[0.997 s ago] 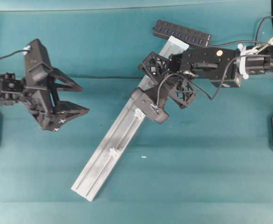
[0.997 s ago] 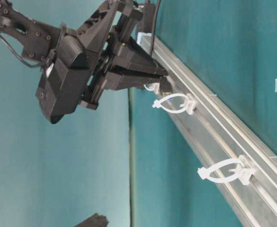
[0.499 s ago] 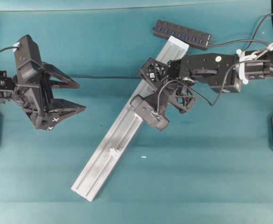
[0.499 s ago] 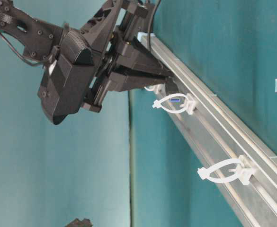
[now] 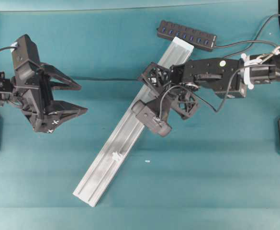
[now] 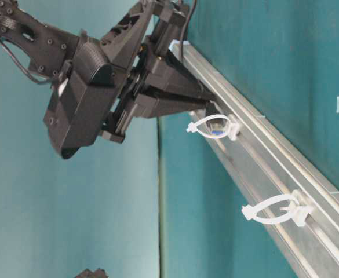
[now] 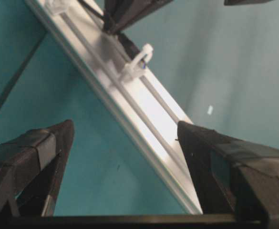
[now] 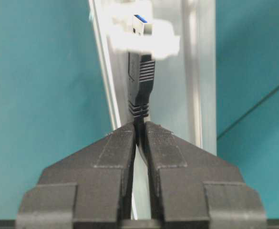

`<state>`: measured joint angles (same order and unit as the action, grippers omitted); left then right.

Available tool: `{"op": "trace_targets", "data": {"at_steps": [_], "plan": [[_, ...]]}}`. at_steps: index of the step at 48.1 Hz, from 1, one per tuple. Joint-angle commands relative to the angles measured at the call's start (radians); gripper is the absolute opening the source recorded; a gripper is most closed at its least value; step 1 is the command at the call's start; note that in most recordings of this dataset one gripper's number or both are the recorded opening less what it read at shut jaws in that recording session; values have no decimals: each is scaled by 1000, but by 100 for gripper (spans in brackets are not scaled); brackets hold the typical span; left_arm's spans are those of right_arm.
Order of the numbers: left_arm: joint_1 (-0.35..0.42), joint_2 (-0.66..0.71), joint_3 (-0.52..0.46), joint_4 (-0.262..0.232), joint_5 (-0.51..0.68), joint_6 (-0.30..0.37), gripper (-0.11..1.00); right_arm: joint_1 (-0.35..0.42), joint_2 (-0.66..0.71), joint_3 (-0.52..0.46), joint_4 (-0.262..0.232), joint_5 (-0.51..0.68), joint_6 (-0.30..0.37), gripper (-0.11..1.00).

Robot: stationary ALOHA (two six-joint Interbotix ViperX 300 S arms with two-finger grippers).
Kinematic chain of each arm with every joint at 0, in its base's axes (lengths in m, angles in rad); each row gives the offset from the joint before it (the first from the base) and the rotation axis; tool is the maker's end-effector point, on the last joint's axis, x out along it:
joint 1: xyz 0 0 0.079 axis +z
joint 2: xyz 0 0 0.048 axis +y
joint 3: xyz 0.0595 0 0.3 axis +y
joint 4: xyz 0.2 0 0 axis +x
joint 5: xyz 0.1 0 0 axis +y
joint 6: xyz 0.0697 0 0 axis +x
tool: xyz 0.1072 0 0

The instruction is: Pass the USB cable through three rings with both arms.

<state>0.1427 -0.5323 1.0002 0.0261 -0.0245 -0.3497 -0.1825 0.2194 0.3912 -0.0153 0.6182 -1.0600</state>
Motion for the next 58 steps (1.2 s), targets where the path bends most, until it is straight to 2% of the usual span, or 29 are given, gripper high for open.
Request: {"op": "trace_targets", "data": {"at_steps": [1, 10, 16, 27, 35, 46, 58], "plan": [[-2, -18, -8, 3, -3, -3, 93, 21, 11, -3, 11, -6, 18, 8], [0, -18, -8, 3, -3, -3, 93, 32, 8, -14, 21, -5, 20, 8], [-2, -15, -8, 3, -2, -5, 93, 32, 6, -21, 46, -9, 25, 8], [0, -15, -8, 3, 3, -5, 93, 26, -5, -28, 57, -15, 81, 8], [-2, -14, -8, 3, 3, -5, 93, 26, -12, -28, 61, -17, 89, 8], [-2, -6, -8, 3, 3, -25, 93, 26, -17, -32, 143, -26, 87, 8], [-2, 8, -8, 2, -3, -32, 93, 26, -15, -32, 176, -46, 89, 8]]}}
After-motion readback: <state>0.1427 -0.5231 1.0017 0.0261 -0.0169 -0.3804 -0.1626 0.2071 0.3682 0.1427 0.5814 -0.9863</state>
